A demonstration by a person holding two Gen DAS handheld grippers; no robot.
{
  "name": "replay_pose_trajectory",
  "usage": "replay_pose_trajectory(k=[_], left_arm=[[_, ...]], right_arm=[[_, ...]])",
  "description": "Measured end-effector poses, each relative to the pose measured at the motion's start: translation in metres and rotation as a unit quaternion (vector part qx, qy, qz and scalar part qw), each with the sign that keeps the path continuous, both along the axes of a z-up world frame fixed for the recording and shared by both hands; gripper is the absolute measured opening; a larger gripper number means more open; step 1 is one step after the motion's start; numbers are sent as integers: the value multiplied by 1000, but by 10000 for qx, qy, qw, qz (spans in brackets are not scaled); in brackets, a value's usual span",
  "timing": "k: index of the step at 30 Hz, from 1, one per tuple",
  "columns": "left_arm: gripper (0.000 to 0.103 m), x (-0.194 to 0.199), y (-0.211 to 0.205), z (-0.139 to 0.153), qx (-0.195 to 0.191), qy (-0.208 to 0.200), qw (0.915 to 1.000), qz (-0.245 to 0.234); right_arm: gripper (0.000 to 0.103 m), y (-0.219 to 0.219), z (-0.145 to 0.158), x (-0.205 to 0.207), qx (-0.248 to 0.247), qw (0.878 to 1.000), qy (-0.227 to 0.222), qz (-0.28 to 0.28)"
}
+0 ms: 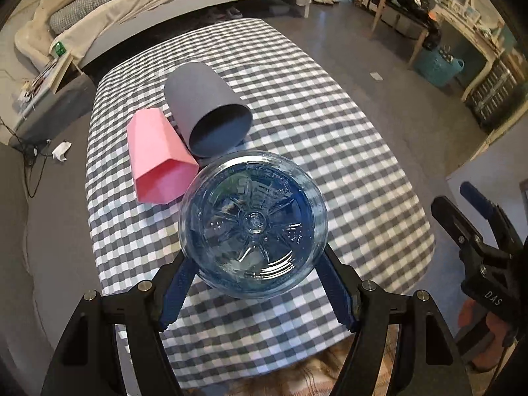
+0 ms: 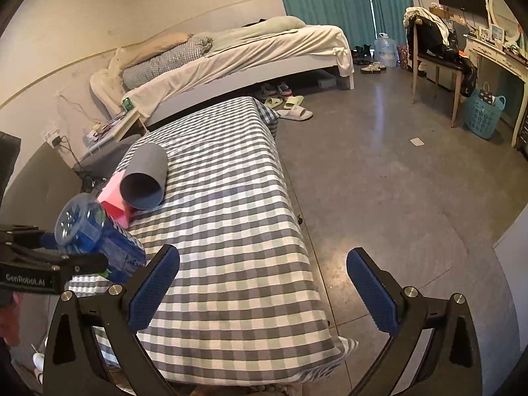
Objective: Flip cup upside down
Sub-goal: 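Rotate the held bottle with the left tool until it stands vertical, then lower the bottle base-first onto the table and open the left tool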
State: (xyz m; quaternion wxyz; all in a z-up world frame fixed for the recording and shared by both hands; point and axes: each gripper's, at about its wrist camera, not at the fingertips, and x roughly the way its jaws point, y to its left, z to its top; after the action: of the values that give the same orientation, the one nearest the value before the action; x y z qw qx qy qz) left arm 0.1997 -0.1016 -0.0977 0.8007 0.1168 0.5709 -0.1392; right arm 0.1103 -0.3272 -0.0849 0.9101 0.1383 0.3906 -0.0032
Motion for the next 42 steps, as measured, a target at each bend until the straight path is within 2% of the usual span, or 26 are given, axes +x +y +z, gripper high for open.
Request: replay_pose_trajectory(k=[5,14,16,24,26,31,33,34,37,39,42], left_arm=[[75,0,11,-3,-235,-34,9994,250],[75,-8,22,-6,-580,-447,9965,393],[82,-15,23,-3,-658,-551,9957,355],[82,-57,33,11,-965,-789,9913,416],[82,-71,38,23,-1081,-1019,9877,481],[82,-103,52,62,-1237,-1872,9718,731],[82,-114,56,77,-1185,-2261,9633,825],[82,-123,60,87,-1160,-2529,9561,915],[82,-139,69,101,-1283,-2945,9406,1098],[82,-148,74,105,-1309,-3125,9327,1236],[82,-158,83,103,-1263,-3247,9264,1426]], right_arm=[[102,-5,1,3,-3,10000,-42,-37],[102,3,10,1,-160,9998,-126,69],[102,5,15,-2,-200,9996,-173,69],[102,21,59,-22,-487,9969,-596,142],[102,30,74,-32,-573,9952,-771,207],[102,54,101,-55,-778,9900,-1110,384],[102,62,110,-64,-803,9879,-1244,451],[102,64,113,-68,-817,9871,-1293,475],[102,74,125,-82,-938,9825,-1514,540],[102,78,129,-89,-975,9806,-1604,558],[102,81,130,-99,-972,9793,-1678,583]])
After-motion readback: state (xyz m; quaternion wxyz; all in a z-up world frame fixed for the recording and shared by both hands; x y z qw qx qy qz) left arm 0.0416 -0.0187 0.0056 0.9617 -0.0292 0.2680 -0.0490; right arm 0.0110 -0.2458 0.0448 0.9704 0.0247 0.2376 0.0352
